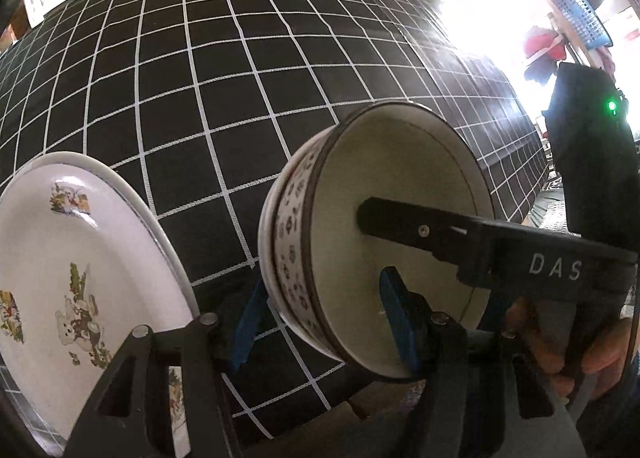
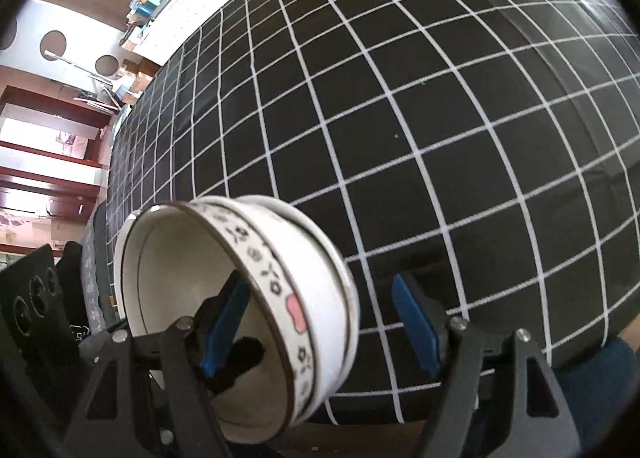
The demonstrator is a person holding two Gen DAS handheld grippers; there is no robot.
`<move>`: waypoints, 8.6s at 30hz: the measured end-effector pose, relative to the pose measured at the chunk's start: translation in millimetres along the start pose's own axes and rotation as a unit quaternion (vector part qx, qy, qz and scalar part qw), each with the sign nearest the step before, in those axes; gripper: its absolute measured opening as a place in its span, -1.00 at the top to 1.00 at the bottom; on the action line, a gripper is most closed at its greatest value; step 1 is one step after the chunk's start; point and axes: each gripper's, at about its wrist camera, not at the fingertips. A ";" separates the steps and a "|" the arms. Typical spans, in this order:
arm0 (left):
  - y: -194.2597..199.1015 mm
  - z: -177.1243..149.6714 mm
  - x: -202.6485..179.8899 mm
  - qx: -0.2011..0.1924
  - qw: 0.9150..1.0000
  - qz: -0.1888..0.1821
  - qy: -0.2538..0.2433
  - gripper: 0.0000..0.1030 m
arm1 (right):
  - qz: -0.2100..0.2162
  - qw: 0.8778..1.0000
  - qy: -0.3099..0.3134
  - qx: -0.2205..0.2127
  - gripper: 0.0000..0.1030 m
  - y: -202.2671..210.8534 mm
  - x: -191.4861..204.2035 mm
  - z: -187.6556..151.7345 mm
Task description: Organize plates and bowls
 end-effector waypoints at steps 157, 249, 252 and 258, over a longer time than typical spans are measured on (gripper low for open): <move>235.7 -113.3 -7.5 -0.250 0.940 0.207 0.100 -0.27 | -0.119 0.942 0.235 -0.208 -0.51 97.8 170.1 -111.2; 250.9 -186.0 -106.6 -0.344 0.902 0.260 0.020 -0.81 | -0.108 0.902 0.281 -0.310 -0.99 149.1 122.5 -197.9; 250.8 -186.4 -106.7 -0.343 0.902 0.259 0.022 -0.81 | -0.109 0.901 0.281 -0.311 -0.99 149.0 123.0 -198.5; 252.4 -188.7 -105.2 -0.346 0.906 0.242 0.027 -1.00 | -0.110 0.901 0.280 -0.312 -0.99 150.1 122.6 -199.0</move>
Point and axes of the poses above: each gripper's, at about its wrist camera, not at the fingertips, and y roughly against the way its jaws point, x to its left, z to its top, and after that the axes turned 2 degrees about -y, right-handed
